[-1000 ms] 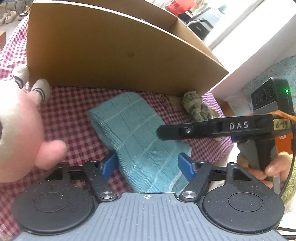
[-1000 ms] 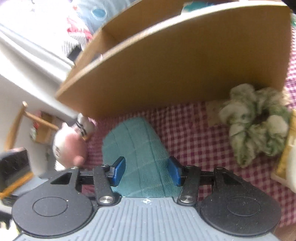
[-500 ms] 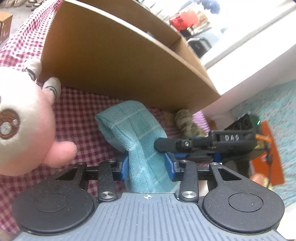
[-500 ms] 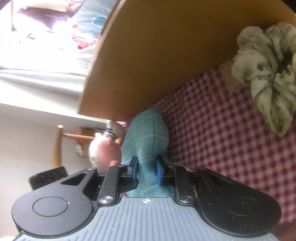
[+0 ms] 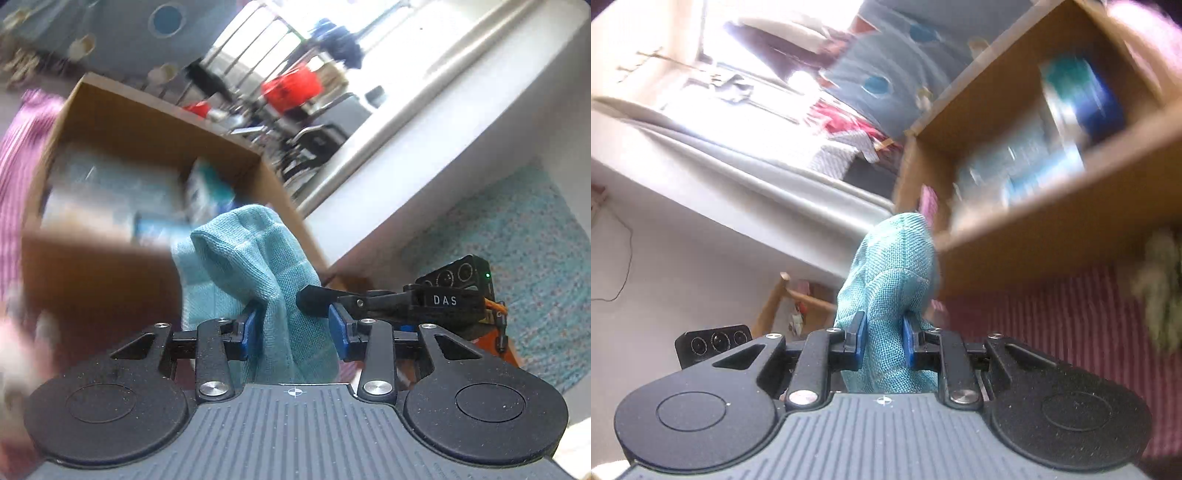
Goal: Organize soft objects
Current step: 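Lift the teal towel with the right tool and carry it over the box, then lower the teal towel into the box and open the right tool, then move the right tool to the white tape roll and close on it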
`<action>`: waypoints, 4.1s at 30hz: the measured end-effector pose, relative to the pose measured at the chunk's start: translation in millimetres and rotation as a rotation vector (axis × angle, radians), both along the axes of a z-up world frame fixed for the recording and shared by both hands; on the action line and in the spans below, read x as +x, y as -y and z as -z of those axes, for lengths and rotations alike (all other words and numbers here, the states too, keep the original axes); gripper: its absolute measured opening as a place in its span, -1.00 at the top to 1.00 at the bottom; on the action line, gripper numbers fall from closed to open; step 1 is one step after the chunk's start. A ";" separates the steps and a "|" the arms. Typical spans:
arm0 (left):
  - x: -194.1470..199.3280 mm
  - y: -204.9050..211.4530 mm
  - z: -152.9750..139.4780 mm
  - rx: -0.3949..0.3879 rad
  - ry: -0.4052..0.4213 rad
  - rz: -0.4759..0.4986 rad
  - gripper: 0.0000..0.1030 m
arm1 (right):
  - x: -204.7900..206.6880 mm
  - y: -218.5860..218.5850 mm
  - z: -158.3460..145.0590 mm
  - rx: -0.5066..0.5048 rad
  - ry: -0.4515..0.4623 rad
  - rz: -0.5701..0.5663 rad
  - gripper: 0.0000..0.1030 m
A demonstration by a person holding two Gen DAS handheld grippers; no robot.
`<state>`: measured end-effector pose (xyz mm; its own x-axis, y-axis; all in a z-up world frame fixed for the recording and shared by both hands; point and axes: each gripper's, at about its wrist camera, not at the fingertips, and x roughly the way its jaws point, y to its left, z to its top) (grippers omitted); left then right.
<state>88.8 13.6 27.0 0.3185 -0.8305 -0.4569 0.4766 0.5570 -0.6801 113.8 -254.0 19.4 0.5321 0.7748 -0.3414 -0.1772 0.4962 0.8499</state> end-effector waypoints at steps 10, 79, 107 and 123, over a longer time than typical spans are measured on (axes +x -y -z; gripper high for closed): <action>65.2 78.0 -60.7 -0.030 0.127 0.105 0.24 | 50.0 73.8 -61.6 -0.111 0.092 0.134 0.57; 65.4 -34.4 -3.8 -0.014 0.120 -0.118 -0.99 | 237.1 18.4 44.0 -0.993 -0.503 -0.104 0.06; 85.8 -67.4 9.6 0.001 0.121 -0.172 -0.99 | 245.7 -41.7 76.9 -0.647 -0.589 -0.431 0.02; 72.5 -61.4 -4.7 0.006 0.132 -0.149 -0.99 | 187.8 -18.2 -7.4 -0.639 -0.256 -0.294 -0.29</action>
